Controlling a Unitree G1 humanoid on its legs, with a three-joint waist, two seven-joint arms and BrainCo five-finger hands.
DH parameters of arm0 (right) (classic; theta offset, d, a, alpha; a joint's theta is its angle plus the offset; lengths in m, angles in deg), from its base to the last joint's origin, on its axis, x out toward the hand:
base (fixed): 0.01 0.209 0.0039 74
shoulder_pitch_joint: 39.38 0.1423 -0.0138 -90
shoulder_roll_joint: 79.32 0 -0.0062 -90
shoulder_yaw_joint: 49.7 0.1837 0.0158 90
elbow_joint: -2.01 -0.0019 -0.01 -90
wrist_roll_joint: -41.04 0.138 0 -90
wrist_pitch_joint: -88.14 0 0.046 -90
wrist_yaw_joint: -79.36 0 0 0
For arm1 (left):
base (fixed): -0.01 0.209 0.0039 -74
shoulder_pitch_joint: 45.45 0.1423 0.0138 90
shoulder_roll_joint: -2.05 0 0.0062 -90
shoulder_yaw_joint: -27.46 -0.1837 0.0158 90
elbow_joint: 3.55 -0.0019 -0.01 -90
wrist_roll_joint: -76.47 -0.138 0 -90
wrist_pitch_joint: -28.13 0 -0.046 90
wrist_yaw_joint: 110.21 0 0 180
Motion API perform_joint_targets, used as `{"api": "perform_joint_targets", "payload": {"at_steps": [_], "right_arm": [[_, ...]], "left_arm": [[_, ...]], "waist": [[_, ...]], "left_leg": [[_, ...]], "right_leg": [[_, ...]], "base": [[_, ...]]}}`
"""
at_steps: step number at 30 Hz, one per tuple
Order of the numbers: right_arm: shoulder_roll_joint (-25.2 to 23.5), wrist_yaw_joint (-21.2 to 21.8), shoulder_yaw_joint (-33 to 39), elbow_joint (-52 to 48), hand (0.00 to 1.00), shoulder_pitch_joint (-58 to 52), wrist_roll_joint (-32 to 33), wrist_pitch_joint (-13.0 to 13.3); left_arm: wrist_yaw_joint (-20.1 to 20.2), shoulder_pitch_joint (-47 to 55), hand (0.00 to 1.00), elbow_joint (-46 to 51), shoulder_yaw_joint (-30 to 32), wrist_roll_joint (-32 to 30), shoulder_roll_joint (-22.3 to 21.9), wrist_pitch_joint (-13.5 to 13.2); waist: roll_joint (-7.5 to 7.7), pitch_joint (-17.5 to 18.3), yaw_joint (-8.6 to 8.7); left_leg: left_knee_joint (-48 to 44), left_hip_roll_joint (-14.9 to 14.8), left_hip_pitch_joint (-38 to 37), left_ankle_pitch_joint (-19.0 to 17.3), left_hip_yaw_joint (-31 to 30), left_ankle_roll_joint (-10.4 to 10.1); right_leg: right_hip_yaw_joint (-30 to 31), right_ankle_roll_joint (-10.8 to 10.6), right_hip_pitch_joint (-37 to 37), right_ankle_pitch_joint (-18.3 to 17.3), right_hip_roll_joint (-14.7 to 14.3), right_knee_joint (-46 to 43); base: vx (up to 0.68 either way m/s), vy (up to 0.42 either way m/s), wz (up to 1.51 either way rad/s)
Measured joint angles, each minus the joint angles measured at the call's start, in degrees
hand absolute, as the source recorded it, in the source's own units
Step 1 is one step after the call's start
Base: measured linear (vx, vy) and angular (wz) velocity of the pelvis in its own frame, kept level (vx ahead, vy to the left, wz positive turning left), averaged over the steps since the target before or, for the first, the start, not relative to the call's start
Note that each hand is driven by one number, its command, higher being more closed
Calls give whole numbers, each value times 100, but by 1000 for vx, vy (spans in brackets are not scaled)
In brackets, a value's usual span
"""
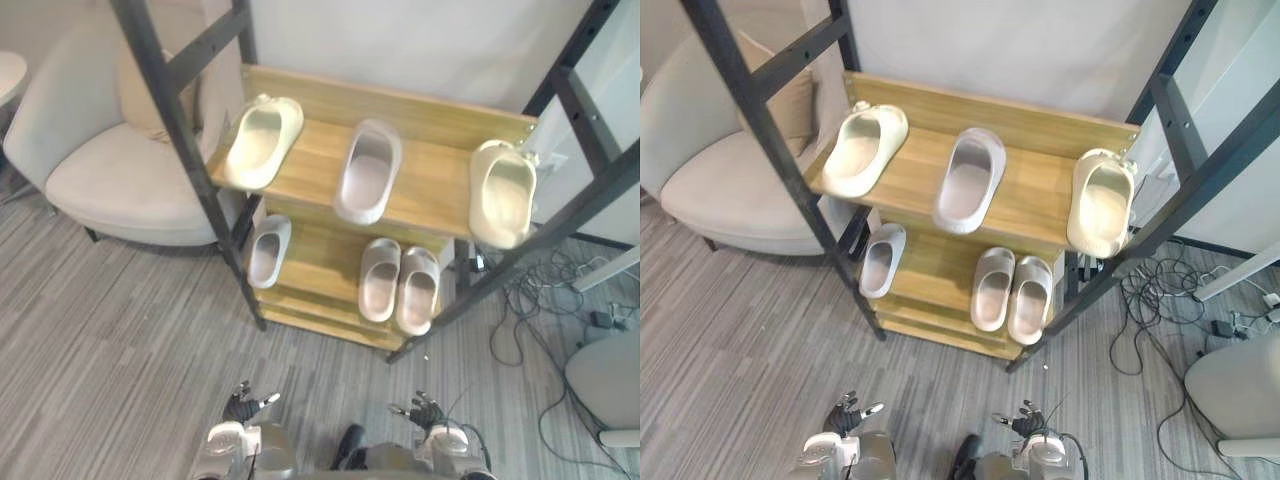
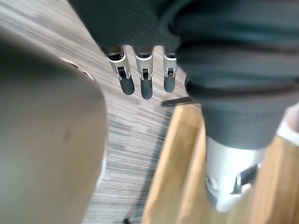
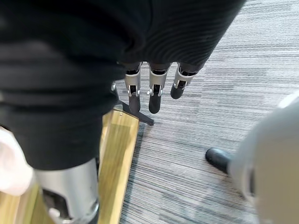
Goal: Organize the slippers on the shoe rack
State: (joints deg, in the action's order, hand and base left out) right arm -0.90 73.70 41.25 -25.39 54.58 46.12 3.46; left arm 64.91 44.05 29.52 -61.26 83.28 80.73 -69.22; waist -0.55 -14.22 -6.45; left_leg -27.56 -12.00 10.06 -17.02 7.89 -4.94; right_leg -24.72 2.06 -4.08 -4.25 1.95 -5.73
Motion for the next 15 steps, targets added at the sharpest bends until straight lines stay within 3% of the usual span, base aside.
{"api": "perform_joint_targets", "payload": {"at_steps": [1, 3, 5, 9, 15], "right_arm": [[24, 0, -2, 11, 0, -32, -2, 3], [-154, 4, -8, 14, 0, -118, -8, 12], [-266, 10, -8, 16, 0, -207, -10, 12], [-275, 9, 5, -10, 0, -235, -12, 39], [-266, -2, 100, -45, 0, -360, -19, 48]], "left_arm": [[-1, 17, 0, -19, -8, -2, -29, 4], [-10, 12, 0, -109, -21, 2, 64, 12], [-5, -32, 0, -116, -29, 0, 135, 25], [0, -27, 0, -241, -87, -63, 160, 39], [-11, -30, 0, -347, -127, -113, 157, 36]], "waist": [[-52, 29, -6], [163, 92, 5], [293, 111, 0], [347, 170, 6], [384, 230, 40]], "left_leg": [[536, 103, -58, 790, -197, -86], [703, 330, -285, 762, -79, -54], [760, 471, -393, 742, 23, -20], [1298, 702, -902, 800, 244, 72], [1887, 770, -1159, 1039, 389, 125]], "right_leg": [[82, -132, -77, -9, -6, 33], [149, -352, -212, 50, 173, 241], [165, -427, -345, 69, 328, 332], [222, -573, -497, 115, 513, 430], [438, -626, -376, 83, 536, 431]], "base": [[267, 195, -35], [245, 169, -13], [214, 152, -6], [119, 82, -19], [11, -11, -16]]}}
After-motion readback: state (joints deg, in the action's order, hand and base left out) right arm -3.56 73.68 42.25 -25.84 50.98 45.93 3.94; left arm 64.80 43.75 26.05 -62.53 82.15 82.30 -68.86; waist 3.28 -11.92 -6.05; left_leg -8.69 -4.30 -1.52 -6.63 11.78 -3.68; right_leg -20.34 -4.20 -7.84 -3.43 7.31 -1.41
